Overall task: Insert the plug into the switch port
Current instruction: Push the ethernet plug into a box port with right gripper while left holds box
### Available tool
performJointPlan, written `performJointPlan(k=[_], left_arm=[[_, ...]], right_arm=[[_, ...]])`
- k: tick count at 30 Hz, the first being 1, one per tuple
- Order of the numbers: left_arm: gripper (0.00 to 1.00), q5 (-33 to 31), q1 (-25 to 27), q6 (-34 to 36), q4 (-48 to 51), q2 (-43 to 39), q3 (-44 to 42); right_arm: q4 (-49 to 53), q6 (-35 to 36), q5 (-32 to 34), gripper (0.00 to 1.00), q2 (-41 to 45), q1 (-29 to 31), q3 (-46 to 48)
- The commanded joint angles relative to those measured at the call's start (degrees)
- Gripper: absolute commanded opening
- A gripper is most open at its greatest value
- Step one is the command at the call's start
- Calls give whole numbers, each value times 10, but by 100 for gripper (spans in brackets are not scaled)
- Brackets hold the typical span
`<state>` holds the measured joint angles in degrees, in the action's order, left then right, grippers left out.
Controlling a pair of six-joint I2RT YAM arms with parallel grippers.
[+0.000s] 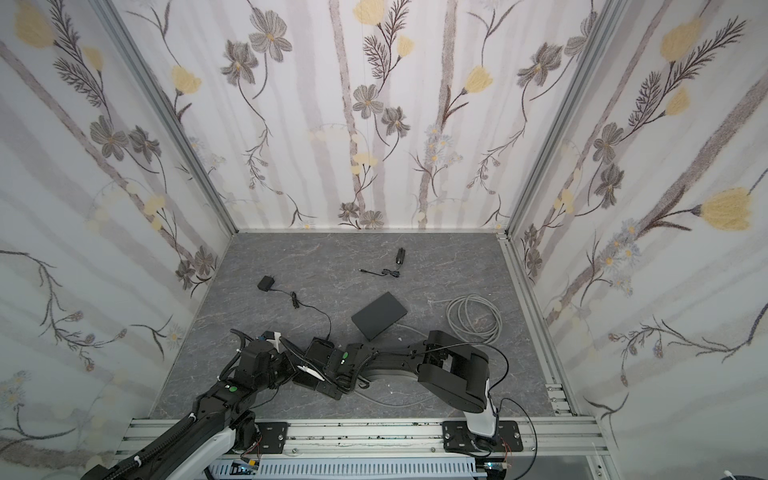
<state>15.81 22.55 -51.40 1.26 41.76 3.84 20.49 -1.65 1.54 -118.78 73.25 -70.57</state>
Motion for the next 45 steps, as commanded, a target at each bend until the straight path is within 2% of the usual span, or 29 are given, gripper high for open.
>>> performJointPlan(k=[1,9,15,23,30,39,45], left_arm=[[42,33,17,-30,94,16,-11],[42,18,45,-59,93,-6,-14],[42,21,47,-69,95,-26,-23],[41,26,47,-70,97,-35,-28],[41,29,49,-75,93,-33,-30],[41,29,60,-83,83,-32,-31],[41,25,67,-79,91,-29,-21]], right_arm=[[-103,15,6,0,-6,-4,-26],[-133,12,6,0,-11,-10,-56],[-236,21,-14,0,4,-11,-8],[-308,47,-30,0,9,-10,25],[-315,56,-29,0,1,-12,-3],[-364,34,-39,0,-18,-12,-41],[-359,33,-43,0,-21,-11,-31]])
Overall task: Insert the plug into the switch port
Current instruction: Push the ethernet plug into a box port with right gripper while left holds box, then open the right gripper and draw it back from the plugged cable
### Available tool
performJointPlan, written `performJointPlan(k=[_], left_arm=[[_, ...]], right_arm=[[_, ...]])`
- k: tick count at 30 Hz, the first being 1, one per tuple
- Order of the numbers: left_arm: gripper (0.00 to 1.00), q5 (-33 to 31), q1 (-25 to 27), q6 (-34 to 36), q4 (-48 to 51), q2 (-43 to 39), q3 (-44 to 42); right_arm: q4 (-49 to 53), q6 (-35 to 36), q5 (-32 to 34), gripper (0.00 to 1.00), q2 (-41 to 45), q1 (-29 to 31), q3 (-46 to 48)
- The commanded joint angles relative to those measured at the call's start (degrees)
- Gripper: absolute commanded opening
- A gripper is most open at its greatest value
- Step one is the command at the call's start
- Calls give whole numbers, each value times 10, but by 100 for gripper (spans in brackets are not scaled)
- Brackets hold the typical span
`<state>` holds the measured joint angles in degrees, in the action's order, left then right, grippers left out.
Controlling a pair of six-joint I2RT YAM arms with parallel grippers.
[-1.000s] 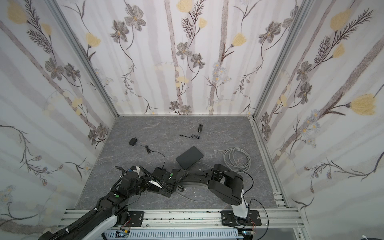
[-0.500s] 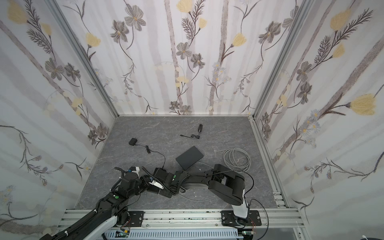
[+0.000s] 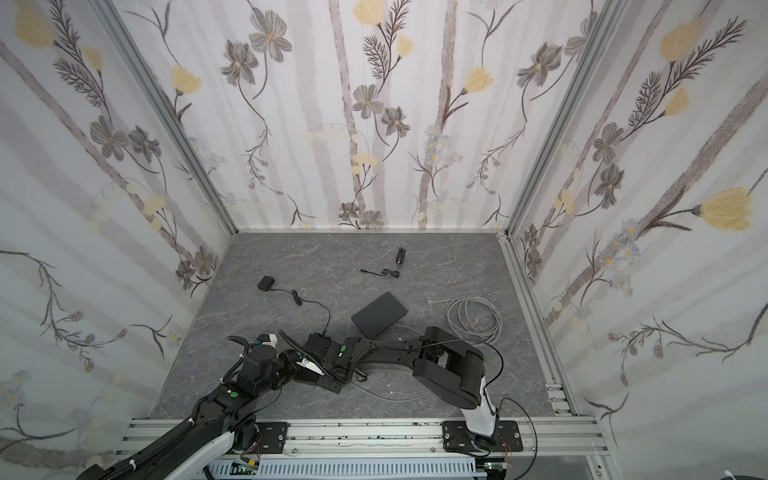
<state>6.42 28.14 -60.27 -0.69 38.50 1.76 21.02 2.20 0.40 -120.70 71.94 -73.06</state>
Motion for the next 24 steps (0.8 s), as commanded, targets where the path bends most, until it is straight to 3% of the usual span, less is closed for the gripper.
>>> performJointPlan(k=[1,5,12,17,24], left_arm=[[43,111,11,17,128,0,10],[51,62,10,57,193,6,62],[54,12,-23,132,201,140,143],[63,-41,-55,166,235,172,210],[63,-43,-81,206,249,203,255]], right_arm=[[-361,-6,-27,0,3,2,8],[-332,-14,-5,0,25,3,61],[-302,-47,18,0,54,11,144],[-288,-75,27,0,54,12,157],[-274,-62,-4,26,70,19,165]])
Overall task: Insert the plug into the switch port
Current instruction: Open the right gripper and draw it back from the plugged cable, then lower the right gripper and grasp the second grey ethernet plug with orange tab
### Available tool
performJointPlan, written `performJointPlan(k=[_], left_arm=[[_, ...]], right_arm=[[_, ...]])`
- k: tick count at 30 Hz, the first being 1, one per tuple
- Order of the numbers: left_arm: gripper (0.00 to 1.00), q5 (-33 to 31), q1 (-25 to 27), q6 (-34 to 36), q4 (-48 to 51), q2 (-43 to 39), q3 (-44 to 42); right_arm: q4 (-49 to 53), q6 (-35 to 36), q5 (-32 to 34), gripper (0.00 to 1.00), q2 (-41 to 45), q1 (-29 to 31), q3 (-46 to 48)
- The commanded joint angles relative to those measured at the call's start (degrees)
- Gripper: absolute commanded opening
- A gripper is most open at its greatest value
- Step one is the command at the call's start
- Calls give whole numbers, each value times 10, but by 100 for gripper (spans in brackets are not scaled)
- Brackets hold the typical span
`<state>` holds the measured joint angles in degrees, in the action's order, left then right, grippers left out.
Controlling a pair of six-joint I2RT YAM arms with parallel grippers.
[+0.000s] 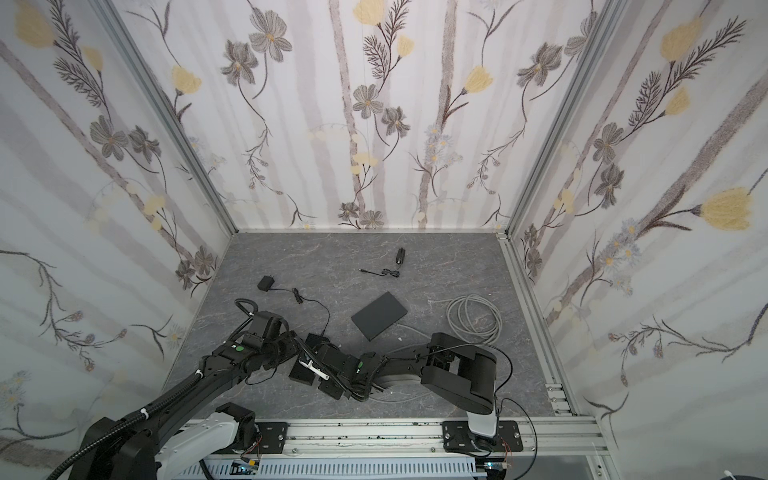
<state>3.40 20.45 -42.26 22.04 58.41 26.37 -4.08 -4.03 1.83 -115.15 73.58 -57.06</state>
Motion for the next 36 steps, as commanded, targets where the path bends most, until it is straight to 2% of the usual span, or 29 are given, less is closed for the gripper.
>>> performJointPlan(k=[1,4,7,10,11,14,16,21,25,27,31,36], left_arm=[[63,-12,-5,29,22,2,9],[63,-10,-8,37,23,-3,8],[63,-7,-10,41,24,-18,7],[63,5,-11,43,23,-37,6],[63,13,-11,44,21,-44,6],[63,40,-11,44,5,-64,-4],[63,52,-11,40,-2,-79,-10],[63,67,-10,37,5,-119,-16],[63,84,-11,31,-6,-126,-22],[63,88,-10,32,-11,-128,-23],[63,93,-11,35,-15,-128,-20],[63,98,-11,36,-22,-125,-22]], right_arm=[[-21,6,-19,28,27,2,13],[2,32,-28,31,73,-17,38],[43,75,-81,33,108,-57,50],[103,120,-125,39,110,-106,42],[137,136,-119,40,98,-118,25],[205,235,-76,43,72,-115,-7],[183,296,-61,44,82,-118,5],[150,429,-111,39,124,-162,14],[197,509,-117,37,99,-180,-24],[264,546,-132,40,67,-180,-63],[335,562,-156,42,17,-176,-111],[332,544,-132,40,-10,-148,-109]])
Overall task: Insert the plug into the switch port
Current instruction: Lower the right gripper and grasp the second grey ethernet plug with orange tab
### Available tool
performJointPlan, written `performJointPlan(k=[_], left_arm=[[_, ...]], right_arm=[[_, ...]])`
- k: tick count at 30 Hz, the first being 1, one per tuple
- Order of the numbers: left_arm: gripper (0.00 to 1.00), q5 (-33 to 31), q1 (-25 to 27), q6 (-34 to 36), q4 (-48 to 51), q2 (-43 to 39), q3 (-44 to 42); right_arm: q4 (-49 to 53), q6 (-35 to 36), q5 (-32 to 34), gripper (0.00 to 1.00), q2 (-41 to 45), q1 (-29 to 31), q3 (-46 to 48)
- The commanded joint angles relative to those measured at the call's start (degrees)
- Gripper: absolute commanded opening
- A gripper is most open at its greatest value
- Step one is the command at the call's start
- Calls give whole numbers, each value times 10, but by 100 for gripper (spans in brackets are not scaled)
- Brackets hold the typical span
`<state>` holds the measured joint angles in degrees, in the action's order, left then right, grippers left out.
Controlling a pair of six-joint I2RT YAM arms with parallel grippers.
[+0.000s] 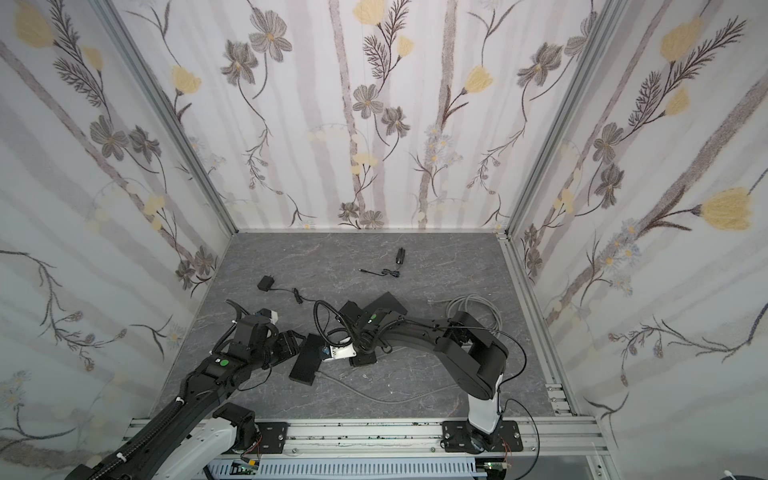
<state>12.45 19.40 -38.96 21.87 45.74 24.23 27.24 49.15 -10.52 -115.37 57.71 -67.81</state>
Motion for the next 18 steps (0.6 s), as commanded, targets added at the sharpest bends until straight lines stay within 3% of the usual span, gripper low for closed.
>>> performJointPlan(k=[1,18], left_arm=[[63,8,-1,3,-22,2,0],[63,10,-1,3,-24,2,-2]], right_arm=[[16,8,-9,40,-9,16,0],[-15,-34,3,32,-21,43,16]])
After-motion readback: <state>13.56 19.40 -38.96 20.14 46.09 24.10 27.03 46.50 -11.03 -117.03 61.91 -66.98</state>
